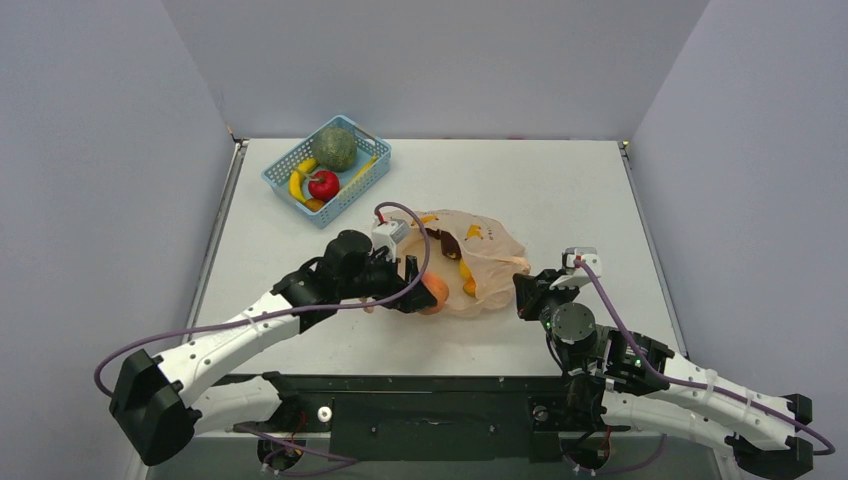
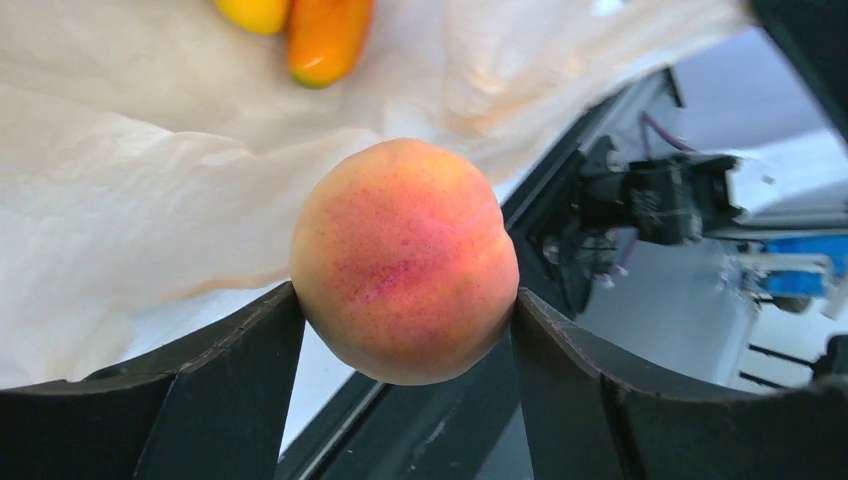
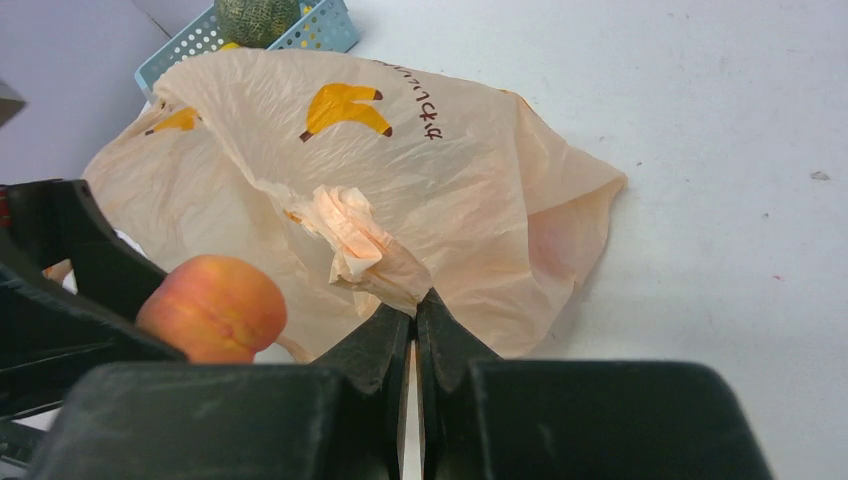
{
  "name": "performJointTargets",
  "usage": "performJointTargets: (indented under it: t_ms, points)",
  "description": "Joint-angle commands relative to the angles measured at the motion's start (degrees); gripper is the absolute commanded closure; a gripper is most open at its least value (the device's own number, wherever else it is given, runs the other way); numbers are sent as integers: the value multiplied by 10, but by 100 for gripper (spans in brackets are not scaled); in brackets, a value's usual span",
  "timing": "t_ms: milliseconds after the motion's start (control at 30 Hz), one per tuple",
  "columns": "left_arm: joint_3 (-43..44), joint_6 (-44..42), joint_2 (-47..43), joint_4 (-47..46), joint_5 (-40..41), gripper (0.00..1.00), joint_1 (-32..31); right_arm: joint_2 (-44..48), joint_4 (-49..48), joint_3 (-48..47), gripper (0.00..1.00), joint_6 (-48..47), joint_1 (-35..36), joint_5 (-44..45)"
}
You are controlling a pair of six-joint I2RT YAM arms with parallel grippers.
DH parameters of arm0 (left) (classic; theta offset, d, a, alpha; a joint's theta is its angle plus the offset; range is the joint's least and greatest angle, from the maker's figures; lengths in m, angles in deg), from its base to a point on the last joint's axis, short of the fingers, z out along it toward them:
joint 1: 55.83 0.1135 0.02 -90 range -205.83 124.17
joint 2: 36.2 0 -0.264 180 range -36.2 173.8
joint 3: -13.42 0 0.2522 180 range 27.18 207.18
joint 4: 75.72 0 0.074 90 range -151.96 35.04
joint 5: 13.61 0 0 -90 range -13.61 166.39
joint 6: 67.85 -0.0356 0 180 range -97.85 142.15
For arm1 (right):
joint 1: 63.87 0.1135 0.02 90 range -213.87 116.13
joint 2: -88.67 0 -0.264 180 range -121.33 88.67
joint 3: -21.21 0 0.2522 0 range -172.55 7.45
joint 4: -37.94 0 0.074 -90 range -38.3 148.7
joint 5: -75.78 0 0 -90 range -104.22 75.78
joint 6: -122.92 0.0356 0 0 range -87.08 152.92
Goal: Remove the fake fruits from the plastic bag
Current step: Take out the fake fruit from the plastic bag, then place the fake fruit in the bin.
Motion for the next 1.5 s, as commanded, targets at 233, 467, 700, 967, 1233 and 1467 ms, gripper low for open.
performJointTargets:
  t_ms: [233, 467, 700, 967, 1233, 1467]
  points:
    - [89, -11, -146, 75, -124, 90, 31, -20, -26, -15, 100, -20, 1, 15]
    - [193, -57, -165, 194, -15, 89, 168, 1, -18, -7, 100, -13, 1, 11]
    - [195, -23, -116, 113, 70, 89, 302, 18, -14, -5, 100, -18, 0, 15]
    - [125, 12, 19, -98, 178, 88, 378, 20, -18, 0, 100, -21, 0, 21]
    - [199, -4, 273, -242, 176, 87, 390, 46, -1, -6, 100, -22, -2, 29]
    - [363, -33, 467, -234, 177, 86, 366, 36, 32, -24, 100, -5, -6, 32]
